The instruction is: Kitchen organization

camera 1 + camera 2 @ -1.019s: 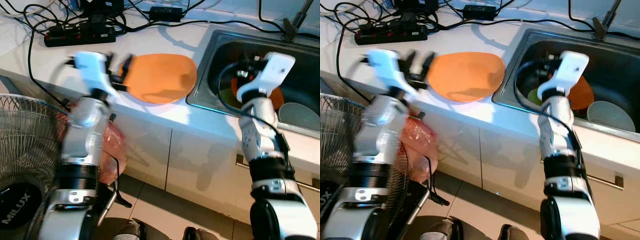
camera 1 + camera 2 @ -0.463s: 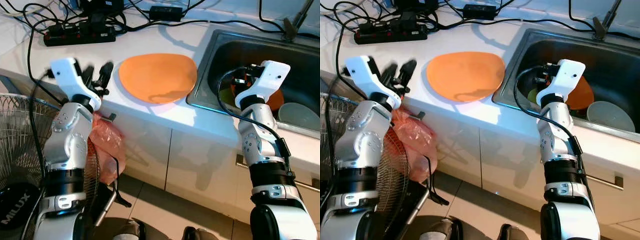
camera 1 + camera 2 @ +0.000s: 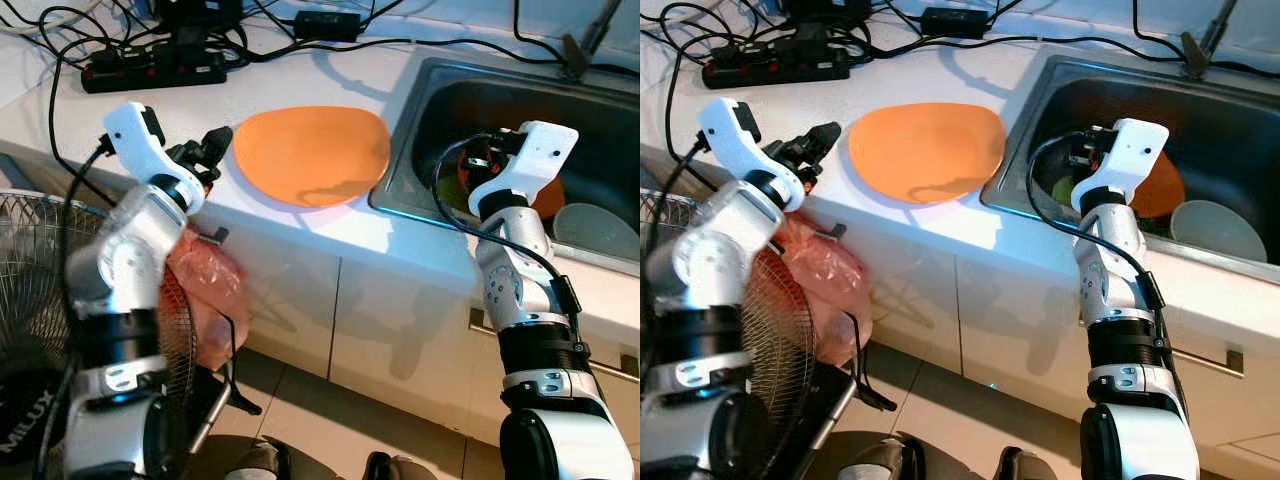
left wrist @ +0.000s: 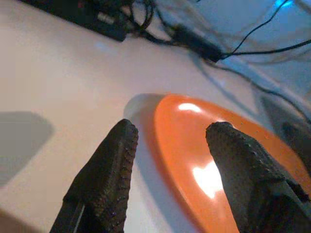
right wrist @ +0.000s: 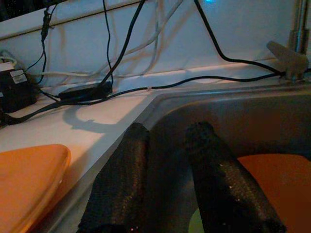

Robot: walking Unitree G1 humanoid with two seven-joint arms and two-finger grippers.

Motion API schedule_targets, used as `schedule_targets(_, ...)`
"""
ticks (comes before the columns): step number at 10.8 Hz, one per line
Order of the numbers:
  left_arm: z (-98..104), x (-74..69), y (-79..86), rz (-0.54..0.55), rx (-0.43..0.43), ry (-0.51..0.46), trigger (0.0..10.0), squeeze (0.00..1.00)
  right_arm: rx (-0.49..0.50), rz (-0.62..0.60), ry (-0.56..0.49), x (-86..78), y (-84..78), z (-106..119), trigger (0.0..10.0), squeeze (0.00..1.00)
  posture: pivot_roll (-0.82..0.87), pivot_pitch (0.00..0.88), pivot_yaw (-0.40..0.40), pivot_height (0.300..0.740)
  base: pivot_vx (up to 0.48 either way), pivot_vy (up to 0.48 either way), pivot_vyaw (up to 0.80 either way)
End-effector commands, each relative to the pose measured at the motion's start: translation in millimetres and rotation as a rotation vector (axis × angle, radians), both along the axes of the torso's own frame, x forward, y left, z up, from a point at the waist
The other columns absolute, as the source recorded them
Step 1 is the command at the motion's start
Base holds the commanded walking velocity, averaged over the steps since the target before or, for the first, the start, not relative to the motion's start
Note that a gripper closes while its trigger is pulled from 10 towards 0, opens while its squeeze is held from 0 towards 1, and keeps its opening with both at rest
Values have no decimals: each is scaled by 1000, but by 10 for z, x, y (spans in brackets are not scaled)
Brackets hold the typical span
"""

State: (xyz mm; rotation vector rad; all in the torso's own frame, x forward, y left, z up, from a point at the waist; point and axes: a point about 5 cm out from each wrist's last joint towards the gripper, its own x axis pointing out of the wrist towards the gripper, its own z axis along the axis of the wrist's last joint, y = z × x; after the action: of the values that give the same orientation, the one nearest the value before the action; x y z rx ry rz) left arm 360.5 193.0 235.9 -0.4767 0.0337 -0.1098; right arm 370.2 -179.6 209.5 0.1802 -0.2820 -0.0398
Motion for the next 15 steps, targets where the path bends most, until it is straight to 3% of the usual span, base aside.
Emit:
schedule_targets(1,88,-7,69,33,1,15,10000,0,1,5,1,-10,23,13,10000,0,53,150,39,740,0,0,0)
schedule_targets(4,5,8,129,50,2,83,10000,0,6,9,5,-11,38,2,10000,0,53,151,40,740,0,0,0)
schedule_targets(8,-10,71,-59,-59,-96,120,10000,0,4,12,1,-13,52,15,10000,0,38,140,48,740,0,0,0)
schedule_targets(13,0,113,-71,-49,-103,152,10000,0,2,9,-1,-22,54,17,10000,0,32,124,58,740,0,0,0)
schedule_targets(15,-91,126,-108,-54,-107,187,10000,0,1,11,-3,-25,67,23,10000,0,24,119,59,740,0,0,0)
